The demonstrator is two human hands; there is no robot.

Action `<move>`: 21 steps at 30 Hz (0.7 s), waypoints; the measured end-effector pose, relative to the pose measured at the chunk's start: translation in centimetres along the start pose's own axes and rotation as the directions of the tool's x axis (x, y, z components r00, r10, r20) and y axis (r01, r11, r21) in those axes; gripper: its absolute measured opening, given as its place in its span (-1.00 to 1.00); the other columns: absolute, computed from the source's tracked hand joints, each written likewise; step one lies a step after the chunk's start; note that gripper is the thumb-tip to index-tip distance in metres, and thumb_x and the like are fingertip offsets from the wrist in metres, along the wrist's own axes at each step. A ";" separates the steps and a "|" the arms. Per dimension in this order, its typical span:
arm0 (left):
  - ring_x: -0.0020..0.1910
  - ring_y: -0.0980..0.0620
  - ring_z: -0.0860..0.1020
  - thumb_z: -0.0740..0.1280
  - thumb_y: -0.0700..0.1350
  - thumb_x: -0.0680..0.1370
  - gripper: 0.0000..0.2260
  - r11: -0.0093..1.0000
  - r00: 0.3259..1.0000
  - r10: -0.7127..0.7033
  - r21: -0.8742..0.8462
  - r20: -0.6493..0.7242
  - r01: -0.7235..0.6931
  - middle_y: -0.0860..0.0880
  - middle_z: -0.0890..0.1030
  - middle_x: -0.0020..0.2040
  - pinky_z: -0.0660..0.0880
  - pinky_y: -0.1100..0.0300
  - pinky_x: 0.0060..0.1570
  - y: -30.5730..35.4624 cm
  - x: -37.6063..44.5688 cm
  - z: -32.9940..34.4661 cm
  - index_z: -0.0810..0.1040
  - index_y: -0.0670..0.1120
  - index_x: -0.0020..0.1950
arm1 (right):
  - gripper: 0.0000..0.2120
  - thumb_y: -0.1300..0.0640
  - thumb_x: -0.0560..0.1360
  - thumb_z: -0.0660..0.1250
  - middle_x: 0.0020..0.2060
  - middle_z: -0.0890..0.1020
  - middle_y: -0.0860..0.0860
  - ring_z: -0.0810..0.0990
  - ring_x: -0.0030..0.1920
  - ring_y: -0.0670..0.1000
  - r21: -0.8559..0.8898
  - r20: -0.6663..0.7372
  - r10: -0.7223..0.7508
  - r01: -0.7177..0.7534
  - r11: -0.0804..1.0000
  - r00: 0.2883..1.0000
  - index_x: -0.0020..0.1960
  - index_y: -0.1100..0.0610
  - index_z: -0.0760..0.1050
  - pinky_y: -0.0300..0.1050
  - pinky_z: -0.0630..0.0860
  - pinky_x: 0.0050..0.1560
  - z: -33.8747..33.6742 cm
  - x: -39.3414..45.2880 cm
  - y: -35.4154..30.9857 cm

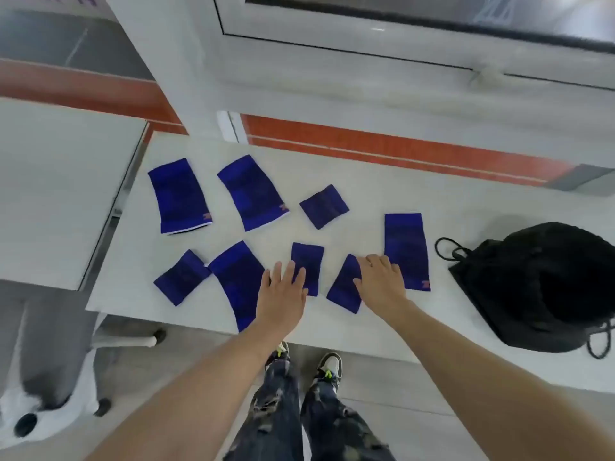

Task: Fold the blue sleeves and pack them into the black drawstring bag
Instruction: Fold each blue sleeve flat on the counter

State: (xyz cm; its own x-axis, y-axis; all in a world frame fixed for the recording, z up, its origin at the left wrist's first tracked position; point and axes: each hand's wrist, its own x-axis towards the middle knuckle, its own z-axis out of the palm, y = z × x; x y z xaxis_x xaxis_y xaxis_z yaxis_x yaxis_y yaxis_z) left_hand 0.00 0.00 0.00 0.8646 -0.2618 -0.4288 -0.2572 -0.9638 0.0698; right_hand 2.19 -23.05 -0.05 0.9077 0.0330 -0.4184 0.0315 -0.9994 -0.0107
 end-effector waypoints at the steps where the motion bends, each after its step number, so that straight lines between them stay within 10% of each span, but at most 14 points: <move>1: 0.59 -0.22 0.11 0.00 0.09 0.71 -0.52 1.000 1.000 0.001 0.013 0.021 -0.001 -0.12 0.15 0.63 0.13 -0.17 0.53 -0.2 0.2 0.1 0.15 -0.03 0.61 | -0.49 -0.08 0.65 0.28 0.38 0.50 0.04 0.45 0.37 0.12 -0.016 0.014 0.006 -0.005 1.000 1.000 0.52 0.07 0.31 0.05 0.44 0.32 0.1 0.4 0.0; 15: 0.44 -0.09 0.30 0.16 -0.02 0.69 -0.67 0.978 0.996 0.060 -0.193 -0.067 -0.072 -0.02 0.43 0.43 0.33 -0.01 0.40 -1.3 2.1 -0.1 0.44 -0.02 0.44 | -0.87 0.11 0.65 0.31 0.11 0.61 -0.02 0.54 0.14 0.06 0.256 -0.077 0.036 -0.015 0.966 0.996 0.19 0.03 0.47 -0.01 0.44 0.19 0.1 1.6 -0.1; 21: 0.14 0.11 0.56 0.27 0.02 0.66 -0.73 0.641 1.000 0.029 -0.767 -0.009 -0.026 0.10 0.64 0.15 0.54 0.06 0.17 0.4 2.2 -2.4 0.53 -0.01 0.33 | -0.90 0.17 0.66 0.31 -0.02 0.61 -0.14 0.60 0.01 -0.02 0.749 0.070 -0.107 0.018 0.662 0.992 0.07 -0.02 0.47 -0.20 0.58 -0.06 -4.4 -0.3 -0.5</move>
State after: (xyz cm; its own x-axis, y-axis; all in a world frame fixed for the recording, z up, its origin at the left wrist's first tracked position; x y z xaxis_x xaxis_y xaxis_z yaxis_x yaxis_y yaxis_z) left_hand 2.88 -1.06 1.26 0.8606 -0.2902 -0.4184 0.1437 -0.6498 0.7464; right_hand 3.72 -22.51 4.05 0.8673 0.1395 -0.4778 -0.2762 -0.6636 -0.6952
